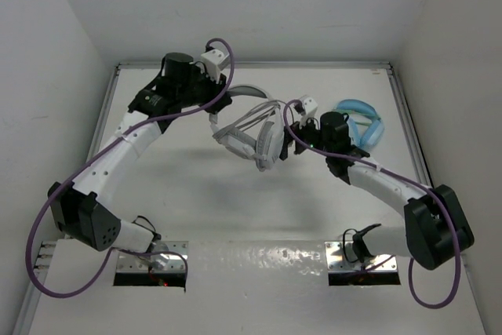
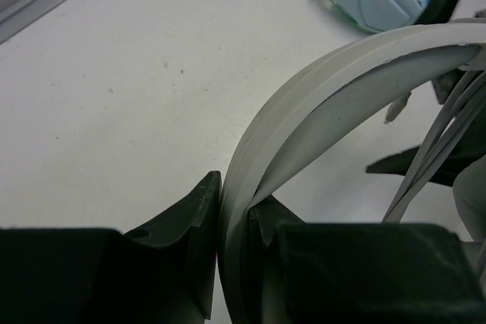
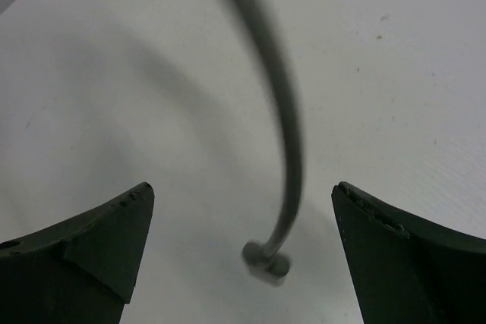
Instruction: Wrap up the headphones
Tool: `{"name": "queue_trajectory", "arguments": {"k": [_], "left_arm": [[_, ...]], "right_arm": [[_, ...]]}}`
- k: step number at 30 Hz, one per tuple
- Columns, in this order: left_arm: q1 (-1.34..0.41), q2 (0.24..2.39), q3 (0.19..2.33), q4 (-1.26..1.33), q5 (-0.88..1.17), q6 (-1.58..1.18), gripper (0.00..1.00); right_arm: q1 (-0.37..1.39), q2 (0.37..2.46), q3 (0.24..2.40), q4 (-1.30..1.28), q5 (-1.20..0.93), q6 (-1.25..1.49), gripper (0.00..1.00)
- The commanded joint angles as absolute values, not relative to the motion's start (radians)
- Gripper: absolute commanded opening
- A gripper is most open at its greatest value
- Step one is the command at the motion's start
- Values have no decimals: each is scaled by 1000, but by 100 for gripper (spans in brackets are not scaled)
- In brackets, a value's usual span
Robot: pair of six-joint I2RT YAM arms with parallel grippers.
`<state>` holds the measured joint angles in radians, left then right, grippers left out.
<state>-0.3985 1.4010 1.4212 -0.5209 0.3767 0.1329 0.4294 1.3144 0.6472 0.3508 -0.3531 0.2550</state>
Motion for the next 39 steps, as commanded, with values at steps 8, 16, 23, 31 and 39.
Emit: {"name": "queue_trajectory", "arguments": {"k": [8, 16, 23, 31, 39], "left_arm": [[-365, 1433, 1419, -433, 288, 155, 0], [-364, 1443, 1367, -384, 204, 192, 0], [-365, 1445, 1318, -327, 143, 190, 0], [-379, 1454, 1316, -293, 94, 181, 0], [-383, 1453, 1304, -259, 68, 161, 0]], "right_arm": [[428, 1051, 589, 34, -455, 19, 99], [428, 905, 667, -174, -496, -63, 99], [429, 972, 801, -10, -311, 291, 82], [581, 1227, 1005, -12, -22, 403, 80], [669, 1426, 1166, -107, 211, 425, 93]]}}
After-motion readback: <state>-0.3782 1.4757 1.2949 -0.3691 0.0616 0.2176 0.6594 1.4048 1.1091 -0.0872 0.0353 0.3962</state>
